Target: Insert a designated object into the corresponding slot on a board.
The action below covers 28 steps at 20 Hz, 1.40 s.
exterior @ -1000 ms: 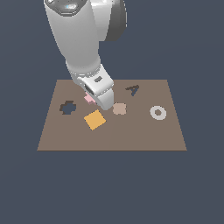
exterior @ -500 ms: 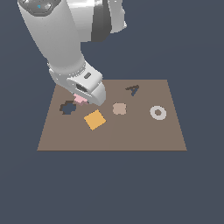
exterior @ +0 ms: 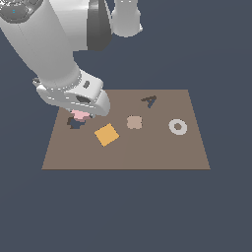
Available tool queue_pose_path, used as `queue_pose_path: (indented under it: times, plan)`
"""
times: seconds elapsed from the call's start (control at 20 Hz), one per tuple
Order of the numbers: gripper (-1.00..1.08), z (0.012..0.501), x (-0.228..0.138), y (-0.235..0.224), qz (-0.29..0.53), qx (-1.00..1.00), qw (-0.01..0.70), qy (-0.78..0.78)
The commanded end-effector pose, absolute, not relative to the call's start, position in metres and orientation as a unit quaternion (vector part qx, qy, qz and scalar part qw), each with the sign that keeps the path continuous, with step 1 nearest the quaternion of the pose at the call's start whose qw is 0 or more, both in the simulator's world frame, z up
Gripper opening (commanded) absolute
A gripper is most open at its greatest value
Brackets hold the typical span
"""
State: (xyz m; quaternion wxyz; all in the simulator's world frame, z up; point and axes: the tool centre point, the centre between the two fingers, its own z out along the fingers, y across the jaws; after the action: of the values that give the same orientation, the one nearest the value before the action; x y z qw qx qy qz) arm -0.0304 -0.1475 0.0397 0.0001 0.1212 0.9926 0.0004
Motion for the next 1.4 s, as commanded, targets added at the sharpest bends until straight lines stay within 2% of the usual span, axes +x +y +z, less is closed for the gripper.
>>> queue_pose_path:
  times: [0.0, 1.3, 1.35]
  plan:
    - [-1.0, 0.04, -0.026, -0.153, 0.0, 0.092, 0.0, 0.996]
    - [-1.0, 0.031, -0.01, -0.17, 0.0, 0.001, 0.0, 1.0]
    - [1.0, 0.031, -0.01, -0.17, 0.0, 0.001, 0.0, 1.0]
